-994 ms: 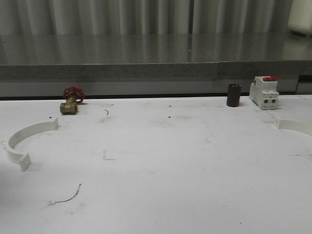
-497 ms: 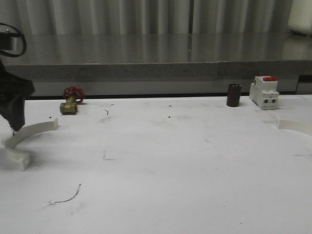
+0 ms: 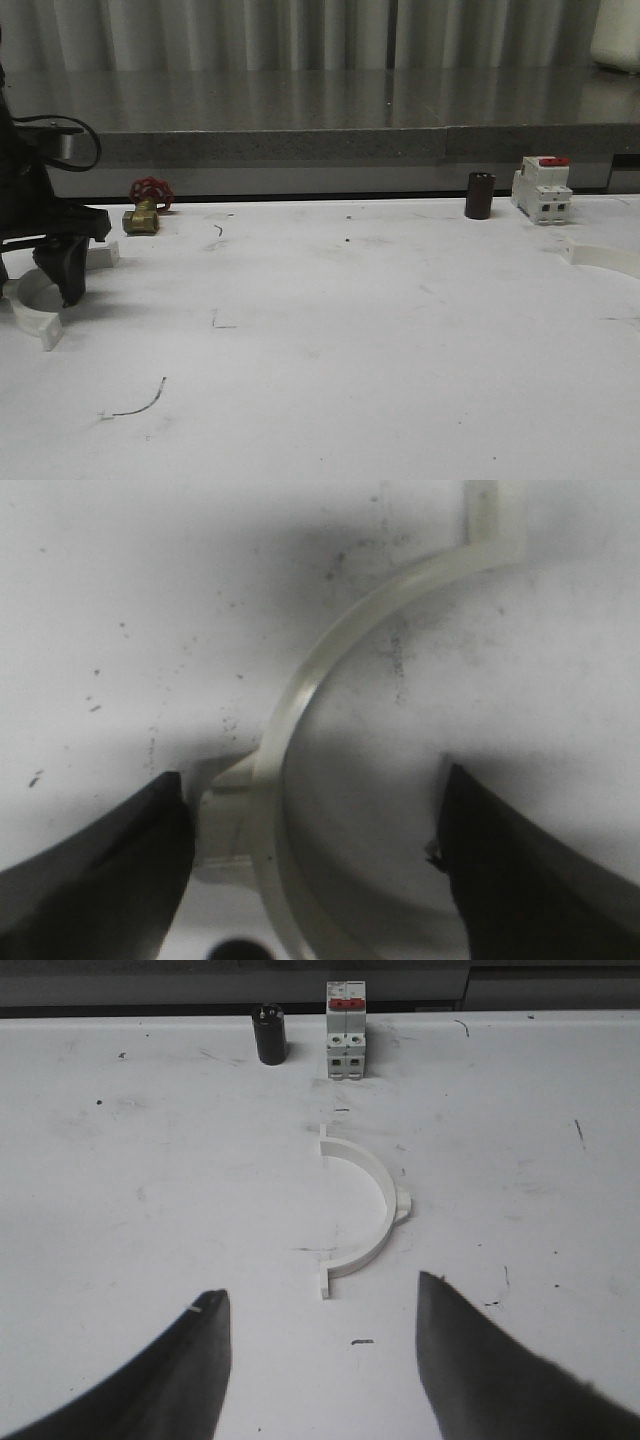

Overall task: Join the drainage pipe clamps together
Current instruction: 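Lower the left gripper onto the white half-ring clamp's end tab and grasp, then lift the half-ring clamp with the left gripper and carry it to table center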

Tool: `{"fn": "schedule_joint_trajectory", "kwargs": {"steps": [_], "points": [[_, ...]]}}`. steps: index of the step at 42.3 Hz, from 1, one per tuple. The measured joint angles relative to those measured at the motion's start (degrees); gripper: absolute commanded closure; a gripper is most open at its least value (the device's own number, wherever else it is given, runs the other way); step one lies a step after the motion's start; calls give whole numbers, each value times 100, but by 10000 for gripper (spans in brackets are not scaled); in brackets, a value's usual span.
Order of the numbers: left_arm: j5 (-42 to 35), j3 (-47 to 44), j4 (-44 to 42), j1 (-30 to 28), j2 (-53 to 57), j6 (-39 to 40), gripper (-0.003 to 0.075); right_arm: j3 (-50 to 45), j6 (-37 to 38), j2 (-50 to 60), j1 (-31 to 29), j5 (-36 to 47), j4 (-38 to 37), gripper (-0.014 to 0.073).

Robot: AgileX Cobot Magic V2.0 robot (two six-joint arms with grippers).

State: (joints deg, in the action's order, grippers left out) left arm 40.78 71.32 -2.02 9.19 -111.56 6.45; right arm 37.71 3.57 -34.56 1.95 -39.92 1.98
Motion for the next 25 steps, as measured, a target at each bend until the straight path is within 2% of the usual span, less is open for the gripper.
{"fn": "schedule_joint_trajectory", "kwargs": {"steps": [11,18,25], "points": [[27,14,10,0,0,0,563,0,0,0,0,0,0,149],[39,14,21,0,0,0,662,0,0,0,0,0,0,149],[18,14,21,0,0,0,727,0,0,0,0,0,0,149]]}}
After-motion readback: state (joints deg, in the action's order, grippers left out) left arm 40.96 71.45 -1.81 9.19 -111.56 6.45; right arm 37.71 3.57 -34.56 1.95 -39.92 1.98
